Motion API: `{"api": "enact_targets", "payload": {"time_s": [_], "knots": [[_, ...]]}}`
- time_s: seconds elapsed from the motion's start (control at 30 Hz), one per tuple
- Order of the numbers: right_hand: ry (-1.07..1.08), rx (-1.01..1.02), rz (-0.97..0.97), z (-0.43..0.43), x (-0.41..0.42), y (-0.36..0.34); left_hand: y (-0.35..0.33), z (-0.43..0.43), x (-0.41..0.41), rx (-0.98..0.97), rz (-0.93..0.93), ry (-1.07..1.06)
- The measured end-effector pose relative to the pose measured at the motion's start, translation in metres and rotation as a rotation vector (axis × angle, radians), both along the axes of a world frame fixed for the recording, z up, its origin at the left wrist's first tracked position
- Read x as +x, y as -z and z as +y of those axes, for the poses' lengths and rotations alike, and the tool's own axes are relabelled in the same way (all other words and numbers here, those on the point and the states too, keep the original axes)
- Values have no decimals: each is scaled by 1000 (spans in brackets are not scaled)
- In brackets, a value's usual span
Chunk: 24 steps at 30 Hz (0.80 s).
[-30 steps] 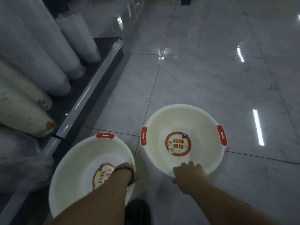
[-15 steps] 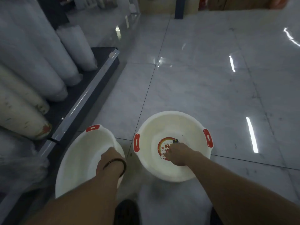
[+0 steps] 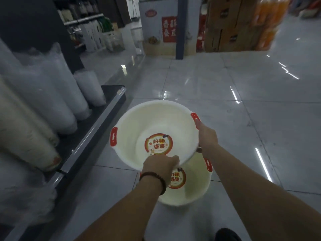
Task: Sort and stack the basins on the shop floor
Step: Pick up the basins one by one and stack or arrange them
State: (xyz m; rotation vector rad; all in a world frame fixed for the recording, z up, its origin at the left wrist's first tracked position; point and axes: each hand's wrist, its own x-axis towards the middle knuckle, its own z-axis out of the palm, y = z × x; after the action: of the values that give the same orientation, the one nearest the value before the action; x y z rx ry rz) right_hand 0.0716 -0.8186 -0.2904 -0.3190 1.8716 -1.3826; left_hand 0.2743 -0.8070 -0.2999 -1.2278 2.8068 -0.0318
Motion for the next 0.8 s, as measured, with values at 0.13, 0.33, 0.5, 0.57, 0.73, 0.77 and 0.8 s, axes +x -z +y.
{"api": "enact_targets", "payload": {"time_s": [0.13,0.33,0.5,0.57,0.73,0.77,0.8], "knots": [[20,79,211,30,-38,6,3,2,-12,-28,-18,216],[-9,255,380,55,-71,31,-14,-47,-15,48,383,-201],[-70,309,347,52,-78,61,25,-84,7,484,431,-930],[-104,304,310,48,-78,71,48,-85,11,651,525,-1039],[-195,355,256,40,-73,102,97,-93,25,624,521,-1123],[-205,380,279,39,-71,110,103,-94,27,625,465,-1107],[-220,411,323,39,-70,118,109,-94,29,621,409,-1084]]}}
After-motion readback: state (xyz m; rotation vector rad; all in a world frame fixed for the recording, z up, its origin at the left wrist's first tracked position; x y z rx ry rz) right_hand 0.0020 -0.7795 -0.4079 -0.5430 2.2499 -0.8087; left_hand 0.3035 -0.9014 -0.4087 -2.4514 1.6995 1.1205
